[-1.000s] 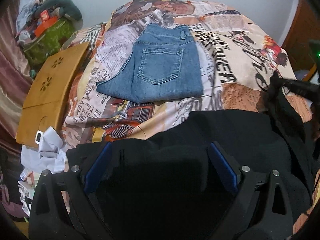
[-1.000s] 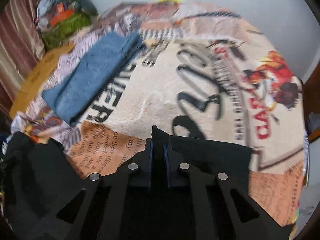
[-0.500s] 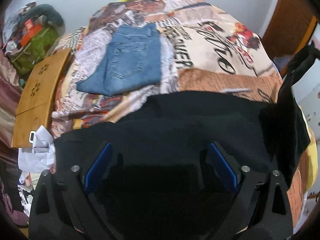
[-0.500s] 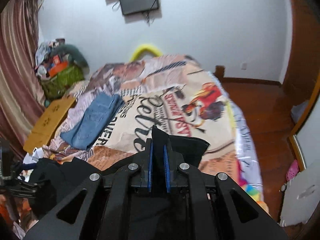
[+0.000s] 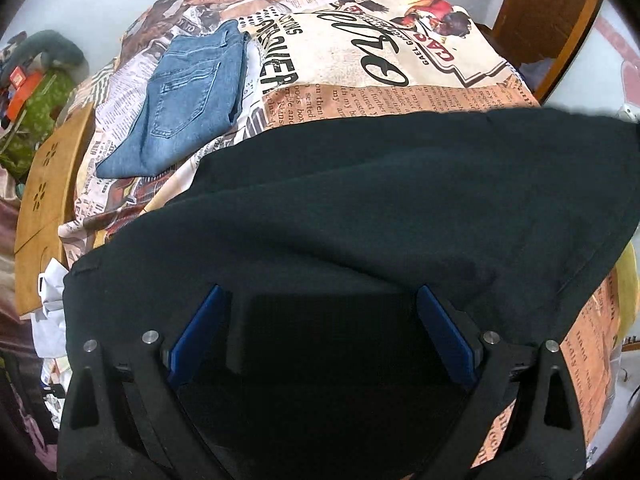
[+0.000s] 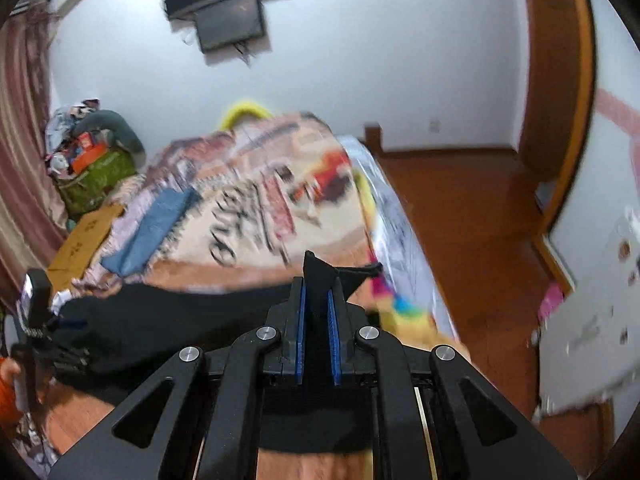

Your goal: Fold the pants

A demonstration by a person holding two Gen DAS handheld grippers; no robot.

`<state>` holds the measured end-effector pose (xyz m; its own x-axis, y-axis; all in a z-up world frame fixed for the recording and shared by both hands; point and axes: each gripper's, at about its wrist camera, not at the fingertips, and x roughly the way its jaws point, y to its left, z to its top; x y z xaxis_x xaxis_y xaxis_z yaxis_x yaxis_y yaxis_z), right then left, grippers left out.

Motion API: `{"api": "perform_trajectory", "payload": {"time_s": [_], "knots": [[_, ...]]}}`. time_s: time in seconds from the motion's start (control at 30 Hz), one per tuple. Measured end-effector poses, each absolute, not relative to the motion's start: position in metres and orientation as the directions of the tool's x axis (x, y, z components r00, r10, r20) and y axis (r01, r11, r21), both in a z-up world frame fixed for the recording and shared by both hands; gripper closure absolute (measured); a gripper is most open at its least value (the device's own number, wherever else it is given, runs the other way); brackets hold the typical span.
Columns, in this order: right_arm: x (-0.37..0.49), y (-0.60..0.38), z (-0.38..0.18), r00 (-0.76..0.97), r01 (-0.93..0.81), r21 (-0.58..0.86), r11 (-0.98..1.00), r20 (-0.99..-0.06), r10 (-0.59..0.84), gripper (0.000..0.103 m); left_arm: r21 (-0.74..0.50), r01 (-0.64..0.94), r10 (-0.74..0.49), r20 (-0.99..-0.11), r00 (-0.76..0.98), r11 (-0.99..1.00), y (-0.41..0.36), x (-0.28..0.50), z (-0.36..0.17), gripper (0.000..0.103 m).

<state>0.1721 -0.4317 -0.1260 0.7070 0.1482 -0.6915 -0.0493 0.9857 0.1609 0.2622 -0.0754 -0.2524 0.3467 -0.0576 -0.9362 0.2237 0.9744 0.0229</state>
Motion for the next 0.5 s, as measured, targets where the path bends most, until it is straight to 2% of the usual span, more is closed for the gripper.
{"api": "perform_trajectory", "payload": {"time_s": [0.27,0.43,0.5], "knots": [[0.147,-0.442,-0.216,0.558,0.053,0.167,0.985,-0.822,0.110,0.094,-0.036,0.172,-0.092,-0.941,0.327,0.984,-0.068,0.262,-0.257,0.002],[0.139,-0.447,-0.235,0.522,0.085,0.175,0.981,-0.846,0.105,0.093,-0.041,0.165,-0.094,-0.938,0.333,0.985,-0.068,0.260,-0.258,0.002],[0.138,-0.449,-0.234,0.519,0.100,0.177,0.979,-0.849,0.101,0.089,-0.040,0.166,-0.095,-0.937,0.337,0.985,-0.068,0.260,-0.258,0.002]]}}
